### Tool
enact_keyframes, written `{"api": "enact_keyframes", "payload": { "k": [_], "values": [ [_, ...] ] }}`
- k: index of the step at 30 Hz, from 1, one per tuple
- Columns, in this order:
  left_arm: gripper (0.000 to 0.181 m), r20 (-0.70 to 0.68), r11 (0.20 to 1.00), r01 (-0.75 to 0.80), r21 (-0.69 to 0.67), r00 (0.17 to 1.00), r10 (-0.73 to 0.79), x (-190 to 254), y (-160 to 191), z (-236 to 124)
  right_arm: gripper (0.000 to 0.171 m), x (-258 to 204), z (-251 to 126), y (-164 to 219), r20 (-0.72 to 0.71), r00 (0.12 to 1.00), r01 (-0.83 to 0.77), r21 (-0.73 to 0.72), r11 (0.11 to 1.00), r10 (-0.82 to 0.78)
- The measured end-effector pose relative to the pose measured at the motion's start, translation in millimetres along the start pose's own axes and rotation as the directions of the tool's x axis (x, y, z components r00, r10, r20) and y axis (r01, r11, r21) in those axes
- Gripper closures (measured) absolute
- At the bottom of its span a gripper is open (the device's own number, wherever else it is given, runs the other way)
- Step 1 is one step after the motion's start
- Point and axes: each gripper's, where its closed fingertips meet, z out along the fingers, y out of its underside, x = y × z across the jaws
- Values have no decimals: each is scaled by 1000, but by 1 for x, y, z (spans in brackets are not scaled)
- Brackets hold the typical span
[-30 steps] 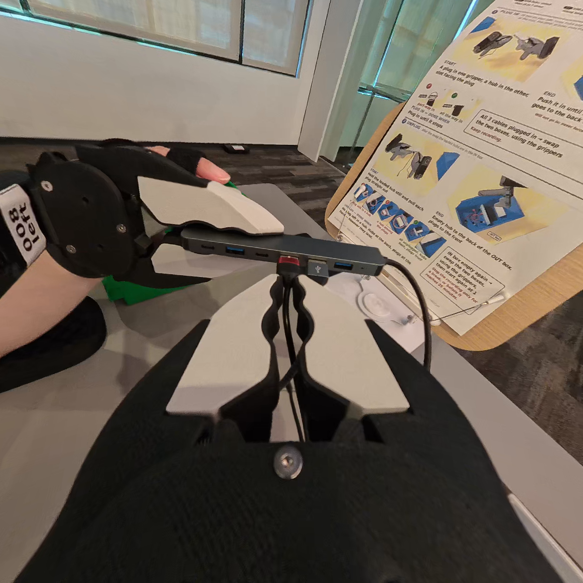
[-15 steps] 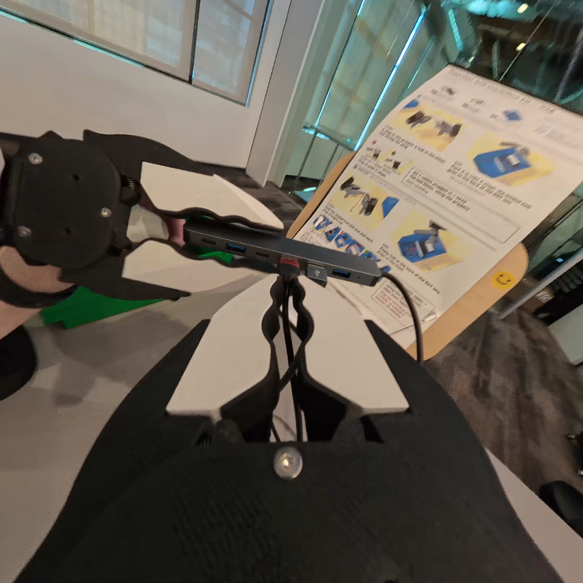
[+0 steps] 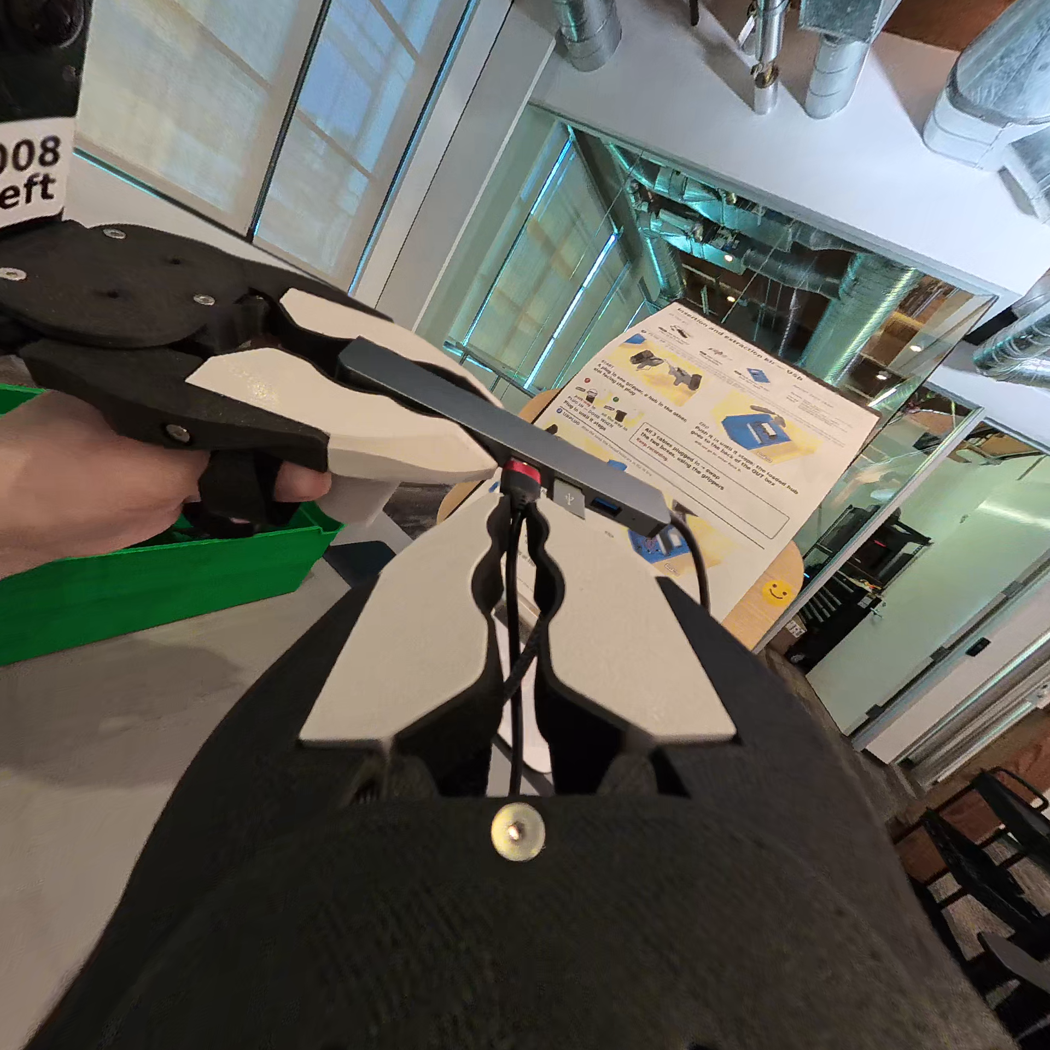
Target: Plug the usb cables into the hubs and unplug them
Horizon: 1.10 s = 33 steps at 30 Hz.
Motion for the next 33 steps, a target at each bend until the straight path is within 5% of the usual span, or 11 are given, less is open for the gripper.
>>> {"api": "enact_keyframes", "payload": {
  "k": [1, 8, 16, 21, 28, 33],
  "values": [
    [146, 6, 1000, 5, -2, 1000, -5, 0, -1, 0, 165, 1, 0, -1, -11, 1000, -1, 9, 1000, 2],
    [146, 95, 993, -113, 43, 990, 108, -1, -14, -4, 165, 1, -4, -11, -64, 997, -30, 88, 996, 36],
    [146, 57, 996, -47, 73, 997, 43, 2, -22, -7, 165, 0, -10, -20, -118, 993, 20, 129, 991, -5],
    [146, 66, 995, -54, 85, 997, 48, 3, -29, -9, 165, 0, -12, -26, -28, 998, -56, 179, 982, 62],
    [145, 63, 999, -19, 34, 998, 16, 0, -23, -6, 165, 2, -10, -21, -132, 991, 27, 131, 991, -10],
    [146, 26, 1000, -20, 18, 999, 20, -1, -23, -7, 166, 0, -9, -22, -34, 999, -28, 126, 992, 33]
  ]
}}
